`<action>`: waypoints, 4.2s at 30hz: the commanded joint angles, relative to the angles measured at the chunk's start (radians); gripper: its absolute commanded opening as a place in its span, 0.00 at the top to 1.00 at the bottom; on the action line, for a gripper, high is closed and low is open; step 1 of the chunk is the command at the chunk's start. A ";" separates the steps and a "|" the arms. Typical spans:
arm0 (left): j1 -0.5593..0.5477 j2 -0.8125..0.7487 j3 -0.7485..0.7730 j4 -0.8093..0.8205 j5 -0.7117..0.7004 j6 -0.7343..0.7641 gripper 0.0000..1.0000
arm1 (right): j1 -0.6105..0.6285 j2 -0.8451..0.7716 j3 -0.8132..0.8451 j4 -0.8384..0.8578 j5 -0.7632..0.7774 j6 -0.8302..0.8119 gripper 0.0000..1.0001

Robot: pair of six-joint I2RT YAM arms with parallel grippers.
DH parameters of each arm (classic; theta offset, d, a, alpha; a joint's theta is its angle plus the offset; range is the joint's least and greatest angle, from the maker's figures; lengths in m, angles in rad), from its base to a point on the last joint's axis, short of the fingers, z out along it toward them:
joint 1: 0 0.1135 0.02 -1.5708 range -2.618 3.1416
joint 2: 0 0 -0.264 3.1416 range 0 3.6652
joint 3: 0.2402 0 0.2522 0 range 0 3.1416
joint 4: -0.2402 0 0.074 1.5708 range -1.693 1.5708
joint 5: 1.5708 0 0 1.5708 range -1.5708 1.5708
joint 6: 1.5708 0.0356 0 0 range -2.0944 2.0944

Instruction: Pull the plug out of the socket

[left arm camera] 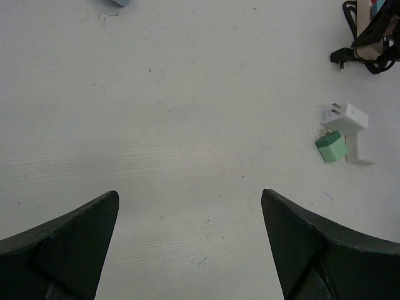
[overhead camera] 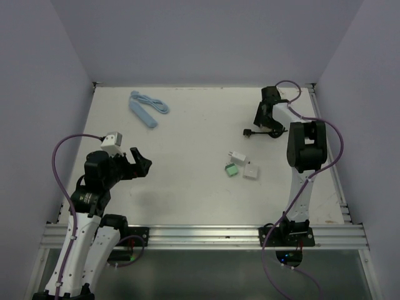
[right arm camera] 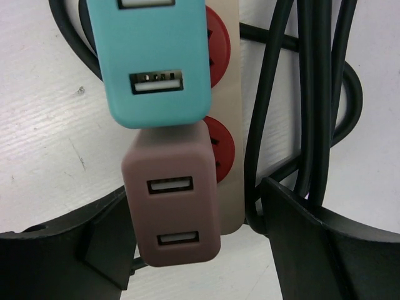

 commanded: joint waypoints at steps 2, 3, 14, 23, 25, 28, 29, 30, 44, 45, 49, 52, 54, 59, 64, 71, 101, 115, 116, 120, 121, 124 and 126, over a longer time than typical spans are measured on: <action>-0.005 -0.005 -0.011 0.053 0.015 0.008 0.00 | -0.005 0.014 -0.002 -0.024 -0.029 -0.015 0.23; -0.005 -0.007 -0.009 0.052 0.015 0.008 0.00 | -0.005 0.023 -0.001 -0.025 -0.034 -0.017 0.25; -0.005 -0.002 -0.015 0.062 0.014 0.002 0.00 | 0.004 -0.013 0.008 0.016 -0.106 -0.061 0.85; -0.004 0.001 -0.021 0.075 -0.008 -0.007 0.01 | 0.167 0.023 0.111 0.015 -0.195 -0.051 1.00; -0.004 0.001 -0.021 0.072 -0.013 -0.008 0.01 | 0.204 0.040 0.155 0.015 -0.221 -0.034 1.00; -0.004 0.002 -0.023 0.075 -0.023 -0.013 0.01 | 0.277 0.071 0.203 0.015 -0.246 0.000 1.00; -0.004 0.002 -0.021 0.075 -0.032 -0.015 0.01 | 0.319 0.076 0.214 0.016 -0.249 0.011 1.00; -0.004 0.002 -0.023 0.076 -0.034 -0.016 0.01 | 0.339 0.088 0.223 0.016 -0.252 0.015 1.00; 0.001 -0.001 -0.021 0.063 -0.083 -0.036 0.01 | 0.675 -0.007 0.079 0.087 -0.266 0.118 1.00; 0.001 0.002 -0.018 0.061 -0.095 -0.041 0.01 | 0.707 -0.024 0.038 0.094 -0.263 0.127 1.00; 0.002 0.013 -0.015 0.047 -0.124 -0.056 0.01 | 0.777 -0.116 -0.091 0.140 -0.263 0.170 1.00; 0.002 0.022 -0.012 0.041 -0.141 -0.061 0.01 | 0.820 -0.191 -0.212 0.183 -0.264 0.218 1.00; 0.002 0.027 -0.008 0.030 -0.154 -0.067 0.00 | 0.837 -0.251 -0.275 0.208 -0.264 0.239 1.00; 0.002 0.039 -0.008 0.012 -0.178 -0.108 0.01 | 0.885 -0.352 -0.468 0.291 -0.287 0.293 1.00; 0.002 0.057 -0.050 0.035 -0.105 -0.218 0.01 | 0.906 -0.473 -0.645 0.424 -0.358 0.356 1.00; 0.002 0.091 -0.147 0.139 0.020 -0.332 0.02 | 0.975 -0.569 -0.755 0.486 -0.378 0.374 1.00; -0.217 0.547 -0.336 0.796 0.030 -0.628 0.15 | 1.003 -0.540 -0.863 0.662 -0.424 0.405 1.00; -0.255 0.689 -0.334 0.921 0.006 -0.648 0.35 | 1.003 -0.521 -0.861 0.674 -0.434 0.399 1.00; -0.258 0.700 -0.334 0.926 0.004 -0.651 0.35 | 1.003 -0.521 -0.863 0.674 -0.436 0.400 1.00; -0.266 0.725 -0.334 0.952 0.004 -0.660 0.38 | 1.003 -0.520 -0.861 0.677 -0.441 0.399 1.00; -0.271 0.728 -0.334 0.958 0.004 -0.663 0.38 | 1.003 -0.517 -0.861 0.679 -0.441 0.402 1.00; -0.280 0.748 -0.339 0.986 0.003 -0.676 0.39 | 1.003 -0.518 -0.864 0.683 -0.444 0.400 1.00; -0.283 0.762 -0.339 1.007 0.007 -0.686 0.40 | 1.003 -0.518 -0.864 0.688 -0.447 0.400 1.00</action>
